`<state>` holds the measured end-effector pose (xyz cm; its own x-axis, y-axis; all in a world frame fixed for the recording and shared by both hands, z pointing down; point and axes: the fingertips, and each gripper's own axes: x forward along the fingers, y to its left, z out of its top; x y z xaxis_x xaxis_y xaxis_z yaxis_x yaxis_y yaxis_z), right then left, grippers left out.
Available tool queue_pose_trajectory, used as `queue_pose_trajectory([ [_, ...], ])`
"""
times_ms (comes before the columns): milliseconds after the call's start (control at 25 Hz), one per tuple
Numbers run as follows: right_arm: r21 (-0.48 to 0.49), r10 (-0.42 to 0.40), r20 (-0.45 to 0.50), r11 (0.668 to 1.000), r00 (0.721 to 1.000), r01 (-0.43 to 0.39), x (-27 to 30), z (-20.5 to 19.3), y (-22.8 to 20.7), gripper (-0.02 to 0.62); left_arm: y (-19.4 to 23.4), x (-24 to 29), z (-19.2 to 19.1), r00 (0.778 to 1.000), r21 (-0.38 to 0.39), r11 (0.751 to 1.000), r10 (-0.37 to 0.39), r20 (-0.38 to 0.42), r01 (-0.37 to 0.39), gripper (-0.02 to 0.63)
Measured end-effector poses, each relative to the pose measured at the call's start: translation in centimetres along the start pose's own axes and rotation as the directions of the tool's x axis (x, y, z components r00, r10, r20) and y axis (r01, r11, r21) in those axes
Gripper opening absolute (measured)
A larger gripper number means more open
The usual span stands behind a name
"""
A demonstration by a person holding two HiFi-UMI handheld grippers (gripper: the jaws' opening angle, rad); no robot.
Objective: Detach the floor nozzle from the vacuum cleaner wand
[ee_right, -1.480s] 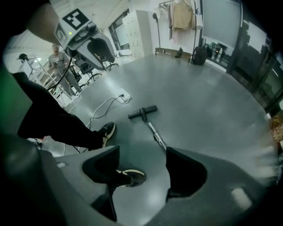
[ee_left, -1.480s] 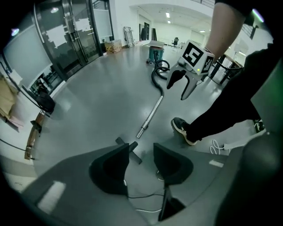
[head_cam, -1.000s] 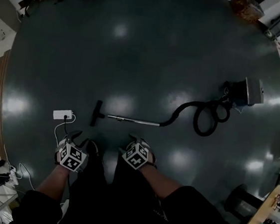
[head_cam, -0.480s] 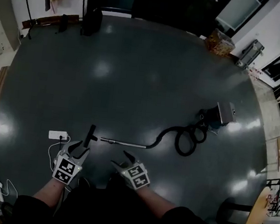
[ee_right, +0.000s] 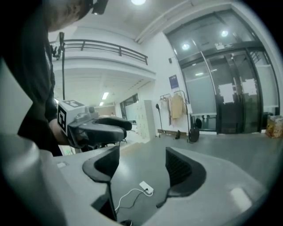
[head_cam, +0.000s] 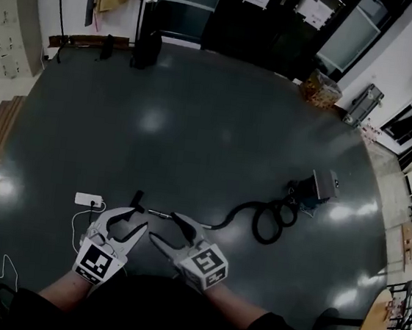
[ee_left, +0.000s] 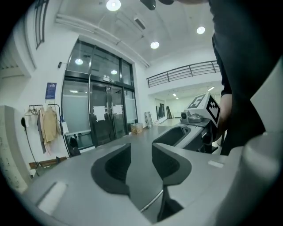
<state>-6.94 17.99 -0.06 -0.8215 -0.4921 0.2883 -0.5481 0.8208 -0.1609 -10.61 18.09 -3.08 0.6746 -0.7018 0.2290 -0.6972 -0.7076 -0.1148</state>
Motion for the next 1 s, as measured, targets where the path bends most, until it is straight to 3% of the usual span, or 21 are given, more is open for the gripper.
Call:
queue_pose_trajectory([
  [120, -0.039, 0.064, 0.129, 0.997, 0.990, -0.059, -3.7, 4.9, 1.3, 0.313, -2.0, -0.8, 5.0, 0.995, 0.021, 1.000, -0.003, 0.099, 0.001, 0.112],
  [240, -0.055, 0.118, 0.226, 0.993, 0.967, -0.108, -7.7, 8.2, 2.1, 0.270, -4.6, -0.2, 8.6, 0.989, 0.045, 0.998, -0.040, 0.144, 0.034, 0.089],
  [440, -0.039, 0.166, 0.324, 0.986, 0.931, -0.162, -11.1, 9.1, 2.9, 0.141, -7.6, -0.2, 11.0, 0.980, 0.028, 0.998, -0.061, 0.191, 0.057, 0.043],
  [520, -0.033, 0.167, 0.347, 0.986, 0.923, -0.166, -11.6, 9.0, 3.2, 0.082, -8.7, -0.4, 11.3, 0.972, 0.019, 0.997, -0.078, 0.220, 0.075, 0.002],
  [640, -0.035, 0.164, 0.361, 0.986, 0.918, -0.162, -12.2, 8.6, 3.1, -0.002, -10.3, -0.4, 11.2, 0.968, 0.019, 0.994, -0.113, 0.223, 0.112, 0.002],
  [1000, 0.006, 0.136, 0.340, 0.989, 0.930, -0.147, -12.0, 6.7, 2.9, 0.000, -12.1, 0.1, 9.9, 0.971, 0.025, 0.989, -0.150, 0.187, 0.148, 0.001],
])
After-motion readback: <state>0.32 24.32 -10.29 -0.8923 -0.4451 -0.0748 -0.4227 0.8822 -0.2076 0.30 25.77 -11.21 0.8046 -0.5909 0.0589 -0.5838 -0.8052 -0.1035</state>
